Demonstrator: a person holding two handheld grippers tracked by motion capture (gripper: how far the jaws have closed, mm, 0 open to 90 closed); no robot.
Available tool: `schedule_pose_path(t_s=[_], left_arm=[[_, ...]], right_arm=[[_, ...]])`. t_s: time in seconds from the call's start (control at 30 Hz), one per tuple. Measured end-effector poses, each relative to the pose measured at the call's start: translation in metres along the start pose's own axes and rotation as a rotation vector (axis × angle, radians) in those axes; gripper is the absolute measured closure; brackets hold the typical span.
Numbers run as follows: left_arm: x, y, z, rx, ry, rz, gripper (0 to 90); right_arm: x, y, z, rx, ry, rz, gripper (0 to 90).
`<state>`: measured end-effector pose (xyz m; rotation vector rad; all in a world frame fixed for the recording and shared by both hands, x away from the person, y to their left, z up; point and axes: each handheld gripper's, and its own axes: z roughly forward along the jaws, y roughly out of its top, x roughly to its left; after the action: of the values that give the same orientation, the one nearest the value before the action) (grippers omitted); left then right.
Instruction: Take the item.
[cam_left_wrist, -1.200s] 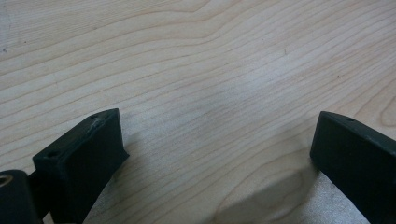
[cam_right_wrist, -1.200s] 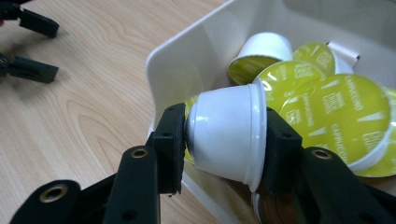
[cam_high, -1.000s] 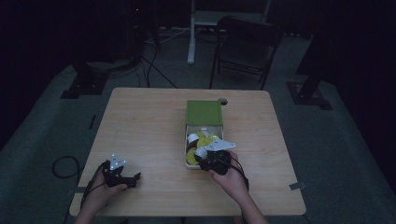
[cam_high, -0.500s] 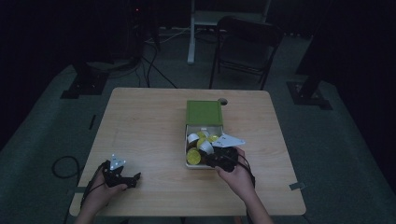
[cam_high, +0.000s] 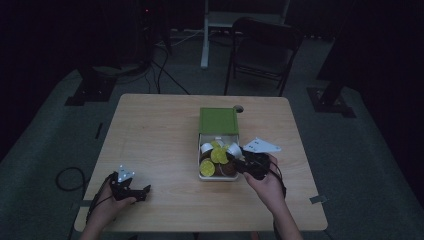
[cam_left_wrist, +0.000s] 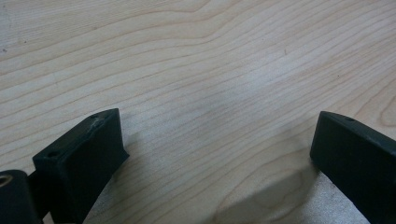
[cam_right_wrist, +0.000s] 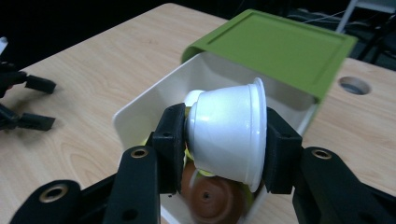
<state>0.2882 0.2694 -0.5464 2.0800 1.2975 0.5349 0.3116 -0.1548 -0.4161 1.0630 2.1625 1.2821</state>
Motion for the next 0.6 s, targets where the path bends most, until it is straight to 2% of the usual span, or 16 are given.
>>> schedule_pose_path(t_s=[0.33, 0.6], left_arm=[[0.0, 0.0, 0.0, 0.0, 0.0, 0.001, 3.1], [0.0, 0.0, 0.0, -0.001, 0.0, -0.001, 3.1]], right_arm=[[-0.025, -0.006, -0.02, -0.028, -0.059, 0.041, 57.1], [-0.042, -0.014, -0.033, -0.033, -0.115, 0.049, 57.1]])
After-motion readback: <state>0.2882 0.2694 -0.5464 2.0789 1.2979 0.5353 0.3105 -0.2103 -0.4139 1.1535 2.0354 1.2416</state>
